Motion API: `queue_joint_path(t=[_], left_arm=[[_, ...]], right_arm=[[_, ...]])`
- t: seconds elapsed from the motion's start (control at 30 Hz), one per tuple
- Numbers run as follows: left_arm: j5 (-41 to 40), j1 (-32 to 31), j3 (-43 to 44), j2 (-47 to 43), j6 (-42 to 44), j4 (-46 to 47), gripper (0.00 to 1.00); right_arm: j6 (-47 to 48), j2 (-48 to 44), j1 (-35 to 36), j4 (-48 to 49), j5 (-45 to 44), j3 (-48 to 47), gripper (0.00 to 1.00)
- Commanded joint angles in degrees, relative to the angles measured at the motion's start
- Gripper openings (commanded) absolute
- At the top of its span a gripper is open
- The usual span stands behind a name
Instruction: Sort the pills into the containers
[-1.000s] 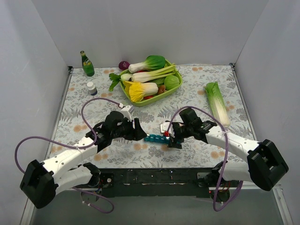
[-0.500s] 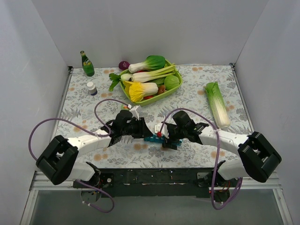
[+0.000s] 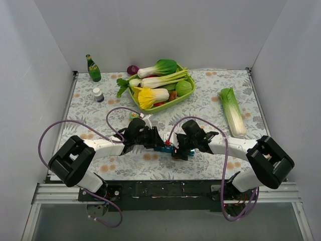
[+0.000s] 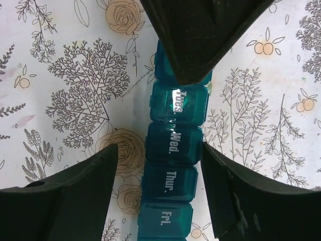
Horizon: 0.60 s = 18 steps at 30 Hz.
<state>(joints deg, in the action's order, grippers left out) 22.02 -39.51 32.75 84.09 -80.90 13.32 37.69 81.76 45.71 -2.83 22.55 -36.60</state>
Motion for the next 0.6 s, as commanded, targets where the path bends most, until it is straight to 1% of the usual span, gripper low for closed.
queue_joint_path(t=[0.0,0.2,0.4,0.53,0.57], left_arm=[[0.65,-0.22,1.70,1.68,-0.31,1.80,0.25],[-0.22,-0.22,1.26,3.18,-1.27,1.80,0.23],[-1.19,-0.31,1.17,3.62,-1.89,0.92,0.20],[-1.98,-0.22,1.35,4.06,-2.15,-0.05,0.19],[-2.16,-0.22,1.35,4.23,-2.15,-0.31,0.19]], right_arm=[[-1.39,1.47,0.69,1.51,-0.22,-2.07,0.73],[-2.27,3.23,1.39,1.60,-1.18,-3.39,0.66],[-3.76,3.94,1.57,1.95,-2.42,-4.27,0.64],[-4.64,4.46,1.57,1.78,-2.77,-4.80,0.61],[-4.82,4.29,1.57,1.69,-2.68,-4.88,0.58]])
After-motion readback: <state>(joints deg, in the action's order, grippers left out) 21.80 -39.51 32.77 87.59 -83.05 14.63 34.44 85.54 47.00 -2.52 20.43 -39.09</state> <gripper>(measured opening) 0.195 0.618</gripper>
